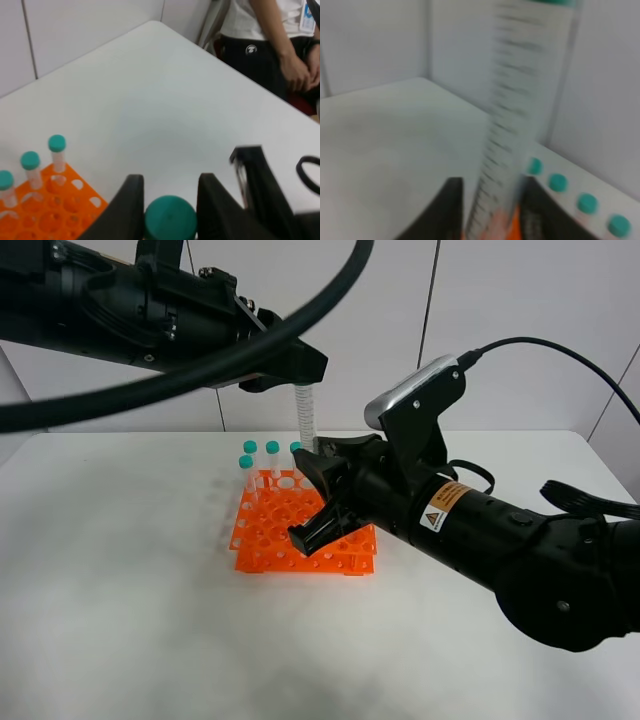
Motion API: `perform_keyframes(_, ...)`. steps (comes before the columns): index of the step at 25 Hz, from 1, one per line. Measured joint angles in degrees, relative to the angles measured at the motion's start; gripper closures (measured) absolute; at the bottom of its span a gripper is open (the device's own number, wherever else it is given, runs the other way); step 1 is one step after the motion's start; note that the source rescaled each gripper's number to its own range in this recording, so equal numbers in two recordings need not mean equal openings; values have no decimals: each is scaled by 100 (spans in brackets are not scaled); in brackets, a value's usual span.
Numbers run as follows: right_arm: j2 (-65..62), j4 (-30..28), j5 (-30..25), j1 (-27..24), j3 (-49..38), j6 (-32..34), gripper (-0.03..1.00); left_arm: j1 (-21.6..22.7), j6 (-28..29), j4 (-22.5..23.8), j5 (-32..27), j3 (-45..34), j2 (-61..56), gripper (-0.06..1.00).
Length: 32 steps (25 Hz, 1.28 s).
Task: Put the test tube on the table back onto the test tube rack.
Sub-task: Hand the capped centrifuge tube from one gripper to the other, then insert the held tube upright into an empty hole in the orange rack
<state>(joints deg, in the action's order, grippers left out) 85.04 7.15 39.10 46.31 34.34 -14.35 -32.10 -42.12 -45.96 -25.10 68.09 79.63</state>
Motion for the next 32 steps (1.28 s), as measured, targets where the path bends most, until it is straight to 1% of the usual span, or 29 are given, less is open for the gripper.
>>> perform_keyframes(1,0,-93,5,24,0,0,36,-5,0,-22,-6,0,8,94)
perform_keyframes(2,0,-117,24,39,0,0,19,-5,0,-41,-6,0,16,94)
perform_keyframes(3,0,-117,29,39,0,0,9,-5,0,-58,-6,0,21,94)
perform_keyframes(4,0,-111,43,39,0,0,4,-5,0,-63,-6,0,30,94)
perform_keyframes(6,0,-111,43,39,0,0,-2,-5,0,-63,-6,0,29,94)
perform_keyframes(9,0,-111,43,39,0,5,-3,-5,0,-63,-1,0,29,94)
perform_keyframes(12,0,8,43,39,0,-61,-3,-5,0,-63,-1,0,29,94)
perform_keyframes(15,0,188,6,39,0,-275,-3,-5,0,-63,5,0,29,94)
perform_keyframes(17,0,334,-112,39,0,-451,-3,-5,0,-63,54,0,29,94)
perform_keyframes(21,-116,562,-478,39,0,-631,-3,-5,0,-63,112,0,29,94)
perform_keyframes(25,-588,742,-854,39,0,-672,-3,-5,0,-63,126,0,29,94)
perform_keyframes(32,-1364,1059,-1879,39,0,-944,-3,-5,-7,-63,209,0,29,94)
